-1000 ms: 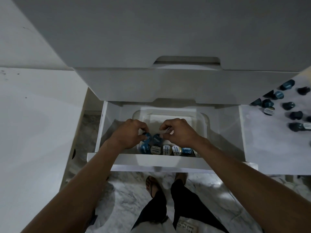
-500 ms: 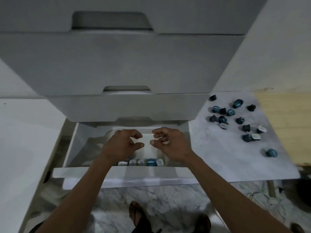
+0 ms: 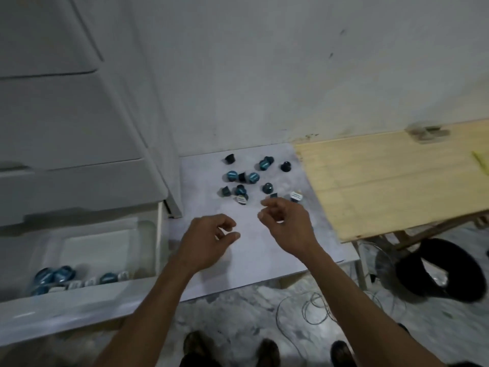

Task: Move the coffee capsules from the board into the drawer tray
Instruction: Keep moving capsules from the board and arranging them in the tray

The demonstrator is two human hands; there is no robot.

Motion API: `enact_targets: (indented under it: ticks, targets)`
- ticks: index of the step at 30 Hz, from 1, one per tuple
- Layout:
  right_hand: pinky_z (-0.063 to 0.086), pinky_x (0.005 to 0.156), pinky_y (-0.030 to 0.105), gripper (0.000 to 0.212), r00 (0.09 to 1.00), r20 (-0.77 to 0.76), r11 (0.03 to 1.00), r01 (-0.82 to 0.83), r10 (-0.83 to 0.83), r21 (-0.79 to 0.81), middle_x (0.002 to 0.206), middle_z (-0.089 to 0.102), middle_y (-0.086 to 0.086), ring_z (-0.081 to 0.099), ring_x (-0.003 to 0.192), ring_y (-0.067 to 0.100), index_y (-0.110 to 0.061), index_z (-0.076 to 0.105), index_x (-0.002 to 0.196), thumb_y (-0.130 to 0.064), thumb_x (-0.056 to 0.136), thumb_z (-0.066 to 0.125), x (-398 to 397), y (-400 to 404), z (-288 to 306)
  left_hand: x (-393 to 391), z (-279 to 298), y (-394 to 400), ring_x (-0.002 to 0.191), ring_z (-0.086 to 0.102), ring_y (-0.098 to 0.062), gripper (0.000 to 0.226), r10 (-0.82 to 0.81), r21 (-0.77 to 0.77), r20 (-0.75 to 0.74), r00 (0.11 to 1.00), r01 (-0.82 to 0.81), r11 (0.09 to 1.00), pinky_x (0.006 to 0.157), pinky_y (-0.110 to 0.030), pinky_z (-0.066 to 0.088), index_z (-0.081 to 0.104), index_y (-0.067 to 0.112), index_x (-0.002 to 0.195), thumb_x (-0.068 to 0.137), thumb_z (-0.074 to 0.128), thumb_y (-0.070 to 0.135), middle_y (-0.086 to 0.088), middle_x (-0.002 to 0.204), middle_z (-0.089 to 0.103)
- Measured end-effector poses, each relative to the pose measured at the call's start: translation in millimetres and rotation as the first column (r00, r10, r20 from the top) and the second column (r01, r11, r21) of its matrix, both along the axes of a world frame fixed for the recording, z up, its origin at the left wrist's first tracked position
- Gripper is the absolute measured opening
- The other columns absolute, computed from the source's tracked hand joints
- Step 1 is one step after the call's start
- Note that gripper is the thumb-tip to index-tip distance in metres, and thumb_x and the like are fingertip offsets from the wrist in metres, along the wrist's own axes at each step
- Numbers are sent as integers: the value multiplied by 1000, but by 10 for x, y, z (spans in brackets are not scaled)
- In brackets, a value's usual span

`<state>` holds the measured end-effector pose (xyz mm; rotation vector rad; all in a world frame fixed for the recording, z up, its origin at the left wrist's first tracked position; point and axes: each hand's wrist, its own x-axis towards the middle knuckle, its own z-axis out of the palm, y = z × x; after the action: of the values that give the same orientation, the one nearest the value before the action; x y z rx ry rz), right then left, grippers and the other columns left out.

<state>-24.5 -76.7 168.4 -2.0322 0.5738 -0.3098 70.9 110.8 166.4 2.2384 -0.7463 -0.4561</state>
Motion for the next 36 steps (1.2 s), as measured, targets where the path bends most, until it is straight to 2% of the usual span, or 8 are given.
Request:
enact_targets:
  ticks: [4,10,14,19,21,27,31,36]
  targets:
    - [46,61,5,21,989,-92,992,115,-120,-50,81,70,-12,65,70,-6,-20,70,106,-24,86,72,-204,-546,-189,-118,-222,-416,73,65,0,22,-29,56,-36,999,31,998,75,-32,57,70,25,98,80,74,36,13,87,69]
    - [56,78,32,26,929,-209,952,295,-305,-79,99,72,-1,68,80,13,-17,69,111,-22,85,72,-431,-942,-600,75,-595,-939,82,64,-11,31,-48,138,-10,999,49,989,79,-36,56,65,23,109,82,71,37,6,97,69]
    - [49,72,26,36,903,-284,947,301,-321,-113,116,68,-1,61,88,10,-20,66,119,-30,85,73,-504,-1077,-857,139,-830,-1289,105,61,-18,43,-68,229,-15,998,69,971,87,-39,52,54,23,124,86,66,36,2,119,63]
    - [57,81,41,46,893,-353,960,250,-278,-125,125,64,0,63,103,18,-27,64,123,-31,79,76,-514,-1140,-1209,181,-1084,-1688,123,51,-24,54,-21,312,-28,999,28,950,96,-41,48,43,20,136,89,64,33,-3,136,51]
    - [54,83,38,44,906,-341,967,212,-249,-143,125,64,1,62,105,21,-25,65,122,-31,79,76,-512,-1175,-1341,166,-1197,-1812,127,47,-25,55,-5,334,-26,1000,14,942,96,-42,47,41,18,138,89,63,32,-4,137,48]
    - [42,70,27,21,927,-335,969,96,-170,-228,109,67,-4,60,100,23,-30,66,110,-35,90,60,-476,-1288,-1719,78,-1547,-2044,120,45,-27,46,56,347,21,998,-59,936,82,-44,50,51,22,130,88,65,33,-5,125,51]
    - [52,82,36,30,959,-252,970,74,-132,-230,116,68,1,59,108,26,-24,67,118,-29,88,68,-455,-1338,-1752,45,-1624,-2056,106,52,-28,26,102,257,55,993,-113,960,74,-41,48,62,17,109,87,66,29,-8,108,57]
    - [57,78,41,32,980,-178,976,51,-90,-211,112,68,3,63,102,27,-20,68,117,-23,85,71,-393,-1345,-1790,-8,-1605,-1956,96,56,-26,22,203,160,27,979,-205,966,78,-34,45,57,12,104,86,68,18,-9,104,59]
